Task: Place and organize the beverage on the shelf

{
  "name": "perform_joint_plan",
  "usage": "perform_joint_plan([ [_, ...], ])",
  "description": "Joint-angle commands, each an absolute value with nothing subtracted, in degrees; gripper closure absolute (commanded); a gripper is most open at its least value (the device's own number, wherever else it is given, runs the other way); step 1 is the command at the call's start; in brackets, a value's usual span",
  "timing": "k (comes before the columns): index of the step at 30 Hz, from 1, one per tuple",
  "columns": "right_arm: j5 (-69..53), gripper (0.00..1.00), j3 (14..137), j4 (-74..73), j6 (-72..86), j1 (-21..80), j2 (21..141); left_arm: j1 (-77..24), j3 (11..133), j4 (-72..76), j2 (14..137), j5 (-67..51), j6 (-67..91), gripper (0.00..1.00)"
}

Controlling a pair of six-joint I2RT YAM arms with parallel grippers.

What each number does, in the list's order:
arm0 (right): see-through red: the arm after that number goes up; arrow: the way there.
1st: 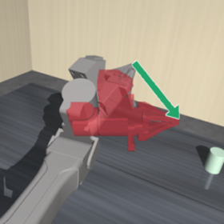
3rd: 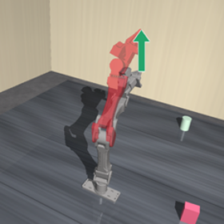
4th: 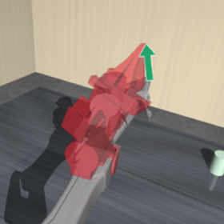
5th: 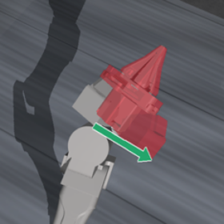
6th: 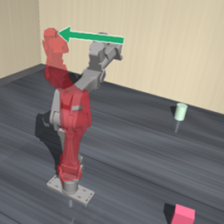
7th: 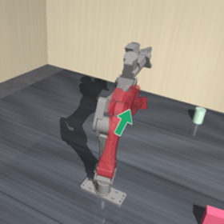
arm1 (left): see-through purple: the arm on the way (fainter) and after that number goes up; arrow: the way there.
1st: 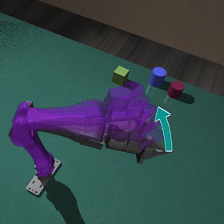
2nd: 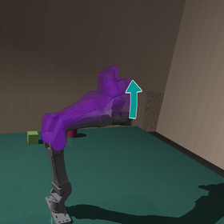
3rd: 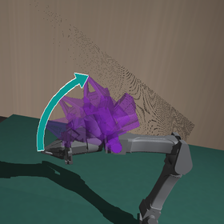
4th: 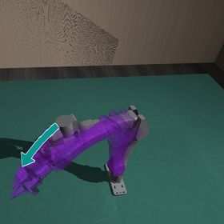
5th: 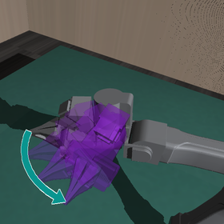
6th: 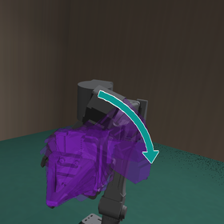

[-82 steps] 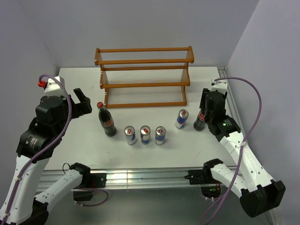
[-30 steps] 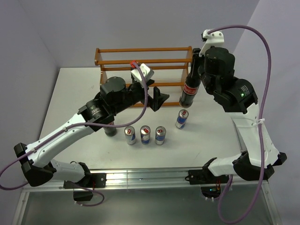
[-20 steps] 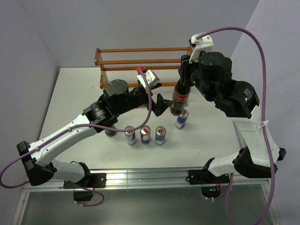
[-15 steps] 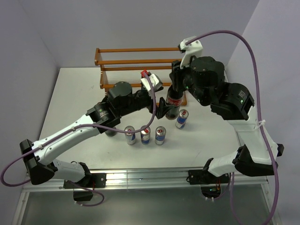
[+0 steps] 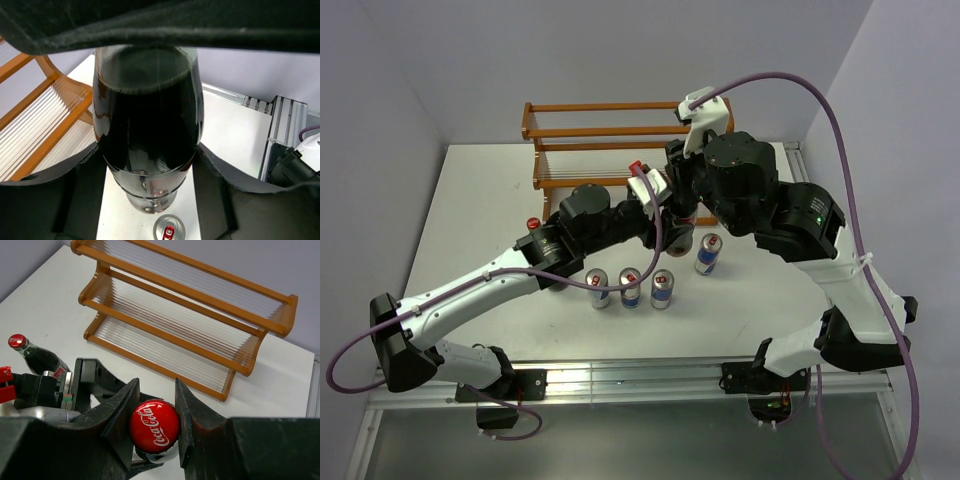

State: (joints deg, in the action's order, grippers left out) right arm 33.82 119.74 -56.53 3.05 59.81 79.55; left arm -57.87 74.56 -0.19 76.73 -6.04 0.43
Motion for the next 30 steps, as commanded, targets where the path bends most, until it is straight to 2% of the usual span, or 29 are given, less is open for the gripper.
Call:
perform_joint_plan([
  [1, 35.7, 1.00, 120.9, -41.4, 2.5, 60.8, 77.3, -58.5, 74.5, 3.2, 75.7, -4.7, -0.4, 0.43],
  [3, 35.3, 1.00, 119.9, -41.0, 3.0, 60.8, 76.8, -58.6, 74.9, 3.4, 75.7, -4.1, -0.4, 0.40],
  [4, 35.2, 1.00, 119.5, -40.4, 3.2, 60.8, 76.4, -58.7, 75.1, 3.6, 75.7, -4.0, -0.4, 0.44],
  [10, 34.4, 1.00, 116.8, -38.2, 4.0, 60.8, 74.4, -59.4, 75.5, 5.5, 75.2, -2.6, 3.0, 0.89],
  [11, 34.4, 1.00, 115.9, -37.9, 4.1, 60.8, 74.2, -59.6, 75.5, 5.6, 75.1, -2.3, 3.2, 1.00],
  [16, 33.3, 1.00, 113.0, -36.3, 4.0, 60.8, 72.3, -60.6, 75.8, 8.2, 74.4, -0.3, 3.0, 1.00],
  [24, 33.2, 0.70, 109.6, -34.3, 3.4, 60.4, 71.3, -61.0, 76.9, 12.6, 74.1, 2.9, 2.5, 1.00],
  [25, 33.0, 0.62, 109.4, -34.2, 3.7, 60.1, 71.5, -61.0, 76.7, 13.1, 74.0, 3.6, 2.5, 1.00],
  [28, 32.5, 0.50, 109.4, -34.5, 4.1, 58.9, 71.6, -61.0, 76.5, 14.9, 73.5, 4.5, 2.5, 1.00],
  [30, 32.0, 0.47, 109.0, -34.4, 4.4, 58.2, 71.6, -61.0, 76.4, 15.7, 73.3, 4.9, 2.1, 1.00],
])
